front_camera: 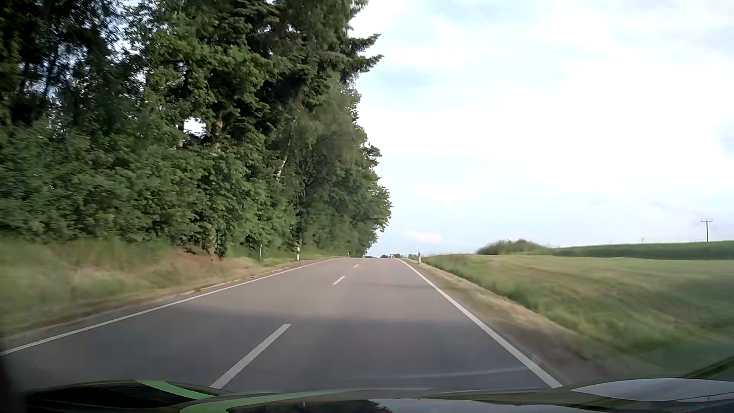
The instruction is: Follow the waypoints while adhering to traffic rules and regulations
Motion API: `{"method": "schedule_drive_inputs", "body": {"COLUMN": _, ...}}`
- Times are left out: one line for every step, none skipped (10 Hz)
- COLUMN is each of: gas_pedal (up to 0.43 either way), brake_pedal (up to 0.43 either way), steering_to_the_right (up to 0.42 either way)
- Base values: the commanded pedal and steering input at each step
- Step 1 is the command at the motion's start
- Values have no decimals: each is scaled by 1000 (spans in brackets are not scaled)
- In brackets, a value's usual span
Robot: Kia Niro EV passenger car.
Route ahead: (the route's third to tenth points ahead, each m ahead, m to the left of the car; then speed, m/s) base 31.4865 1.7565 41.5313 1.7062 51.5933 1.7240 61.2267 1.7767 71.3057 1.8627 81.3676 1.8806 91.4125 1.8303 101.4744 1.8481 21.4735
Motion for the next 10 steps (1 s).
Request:
{"method": "schedule_drive_inputs", "body": {"gas_pedal": 268, "brake_pedal": 0, "steering_to_the_right": 0}}
{"method": "schedule_drive_inputs", "body": {"gas_pedal": 268, "brake_pedal": 0, "steering_to_the_right": 0}}
{"method": "schedule_drive_inputs", "body": {"gas_pedal": 268, "brake_pedal": 0, "steering_to_the_right": -1}}
{"method": "schedule_drive_inputs", "body": {"gas_pedal": 268, "brake_pedal": 0, "steering_to_the_right": -1}}
{"method": "schedule_drive_inputs", "body": {"gas_pedal": 268, "brake_pedal": 0, "steering_to_the_right": 0}}
{"method": "schedule_drive_inputs", "body": {"gas_pedal": 268, "brake_pedal": 0, "steering_to_the_right": 0}}
{"method": "schedule_drive_inputs", "body": {"gas_pedal": 268, "brake_pedal": 0, "steering_to_the_right": 0}}
{"method": "schedule_drive_inputs", "body": {"gas_pedal": 268, "brake_pedal": 0, "steering_to_the_right": 0}}
{"method": "schedule_drive_inputs", "body": {"gas_pedal": 268, "brake_pedal": 0, "steering_to_the_right": 0}}
{"method": "schedule_drive_inputs", "body": {"gas_pedal": 268, "brake_pedal": 0, "steering_to_the_right": 0}}
